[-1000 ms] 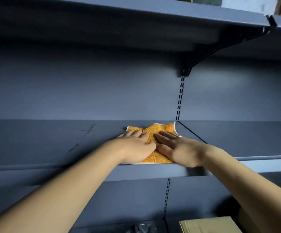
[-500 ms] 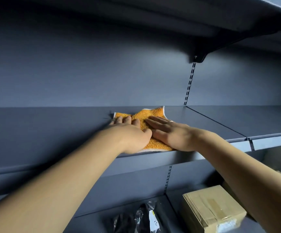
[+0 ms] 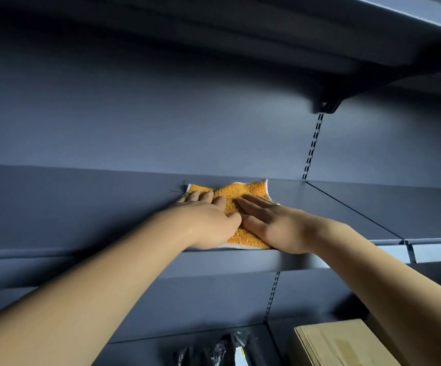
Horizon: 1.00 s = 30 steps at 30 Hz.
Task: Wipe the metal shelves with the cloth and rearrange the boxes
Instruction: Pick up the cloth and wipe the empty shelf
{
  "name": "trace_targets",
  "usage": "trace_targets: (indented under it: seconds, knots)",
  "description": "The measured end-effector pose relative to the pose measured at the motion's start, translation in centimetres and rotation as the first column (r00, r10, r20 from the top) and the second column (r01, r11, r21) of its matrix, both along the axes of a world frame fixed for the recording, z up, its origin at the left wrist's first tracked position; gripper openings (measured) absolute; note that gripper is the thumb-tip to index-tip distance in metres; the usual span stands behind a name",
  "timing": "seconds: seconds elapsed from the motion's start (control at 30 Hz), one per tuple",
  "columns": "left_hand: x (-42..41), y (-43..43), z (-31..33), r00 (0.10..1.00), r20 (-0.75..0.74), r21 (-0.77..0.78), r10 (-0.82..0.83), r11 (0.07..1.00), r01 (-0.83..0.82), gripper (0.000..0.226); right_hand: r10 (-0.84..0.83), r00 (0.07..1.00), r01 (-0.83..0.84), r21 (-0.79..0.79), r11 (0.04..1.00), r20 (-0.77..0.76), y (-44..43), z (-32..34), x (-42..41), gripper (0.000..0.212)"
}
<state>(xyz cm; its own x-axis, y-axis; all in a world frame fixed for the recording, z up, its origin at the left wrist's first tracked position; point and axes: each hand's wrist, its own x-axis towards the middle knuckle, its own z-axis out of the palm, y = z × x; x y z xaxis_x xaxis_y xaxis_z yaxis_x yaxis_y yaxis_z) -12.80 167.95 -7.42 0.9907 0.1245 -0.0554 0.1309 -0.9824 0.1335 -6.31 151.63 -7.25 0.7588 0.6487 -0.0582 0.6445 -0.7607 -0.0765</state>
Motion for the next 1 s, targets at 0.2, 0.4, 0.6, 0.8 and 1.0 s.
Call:
trace_targets:
  seconds: [0.2,0.4,0.6,0.8,1.0]
  knots:
    - [1.7,0.2,0.5,0.997,-0.056,0.018,0.048,0.999,-0.047,0.064,0.055,0.998,-0.057,-0.112,0.992,-0.016,0.5,1.0,2.3,0.07]
    - [4.7,1.3,0.7,0.993,-0.069,0.038,0.093,0.995,-0.091,0.062,0.142,0.99,-0.14,-0.13,0.982,0.003,2.8,0.2,7.5,0.112]
    - [7.5,2.8,0.8,0.99,-0.068,0.04,0.122,0.992,-0.12,0.061,0.076,0.996,-0.08,-0.095,0.992,-0.046,4.4,0.5,10.4,0.076]
    - [8.9,3.7,1.0,0.987,-0.083,0.021,0.139,0.99,-0.138,0.06,0.056,0.997,-0.06,-0.091,0.994,-0.048,5.8,0.4,12.0,0.072]
    - [9.9,4.9,0.9,0.99,-0.081,0.009,0.117,0.993,-0.116,0.06,0.024,0.998,-0.029,-0.085,0.996,-0.051,6.7,0.4,12.5,0.071]
